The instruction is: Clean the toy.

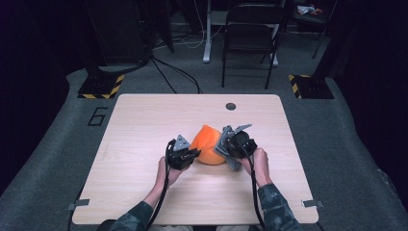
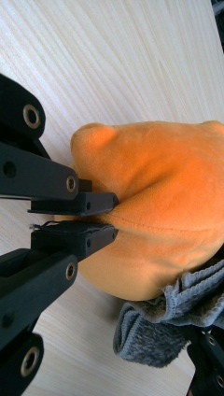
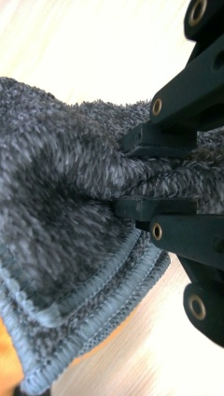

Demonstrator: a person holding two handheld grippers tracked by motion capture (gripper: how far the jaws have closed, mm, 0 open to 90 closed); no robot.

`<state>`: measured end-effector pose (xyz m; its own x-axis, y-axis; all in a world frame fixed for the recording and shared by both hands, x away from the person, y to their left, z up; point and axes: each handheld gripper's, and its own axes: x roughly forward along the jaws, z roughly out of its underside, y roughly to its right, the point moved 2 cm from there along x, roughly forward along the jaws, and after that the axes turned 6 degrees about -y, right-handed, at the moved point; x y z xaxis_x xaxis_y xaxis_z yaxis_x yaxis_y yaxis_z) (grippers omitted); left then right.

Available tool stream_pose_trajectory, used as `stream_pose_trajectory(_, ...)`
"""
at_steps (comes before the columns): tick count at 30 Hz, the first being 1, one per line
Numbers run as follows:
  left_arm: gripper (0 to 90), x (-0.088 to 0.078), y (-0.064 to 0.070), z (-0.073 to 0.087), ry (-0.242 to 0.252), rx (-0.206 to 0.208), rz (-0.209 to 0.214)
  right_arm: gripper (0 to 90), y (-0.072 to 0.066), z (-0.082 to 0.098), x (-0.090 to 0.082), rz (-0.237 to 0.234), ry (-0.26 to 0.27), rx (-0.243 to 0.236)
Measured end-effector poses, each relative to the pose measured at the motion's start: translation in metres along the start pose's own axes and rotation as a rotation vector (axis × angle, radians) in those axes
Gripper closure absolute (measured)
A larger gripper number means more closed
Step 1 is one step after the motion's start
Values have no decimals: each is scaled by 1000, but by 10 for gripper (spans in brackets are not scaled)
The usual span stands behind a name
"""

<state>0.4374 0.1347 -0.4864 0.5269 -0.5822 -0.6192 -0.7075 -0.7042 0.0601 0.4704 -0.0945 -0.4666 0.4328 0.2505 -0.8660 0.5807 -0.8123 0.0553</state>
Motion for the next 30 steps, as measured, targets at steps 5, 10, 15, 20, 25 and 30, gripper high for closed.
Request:
stream_pose_trajectory(5, 848, 0, -1, 0, 0, 1, -2, 730, 5, 7, 12, 6, -46, 32)
stream_pose_trajectory(10, 847, 0, -1, 0, -2, 2, -5, 729, 8, 11, 25, 28, -102, 31)
stream_pose_trajectory(15, 846, 0, -2, 1, 2, -11, -8, 730, 10, 11, 12, 42, -61, 50)
stream_pose_trajectory(20, 845, 0, -1, 1, 2, -13, -8, 731, -1, 0, -20, 35, 54, 20)
stream_pose_trajectory(25, 840, 0, -1, 1, 1, -12, -7, 736, -17, -10, -13, 37, 30, -53)
stream_pose_trajectory(30, 768, -2, -4, 0, -6, 10, -13, 738, -12, -10, -4, 30, 20, -32)
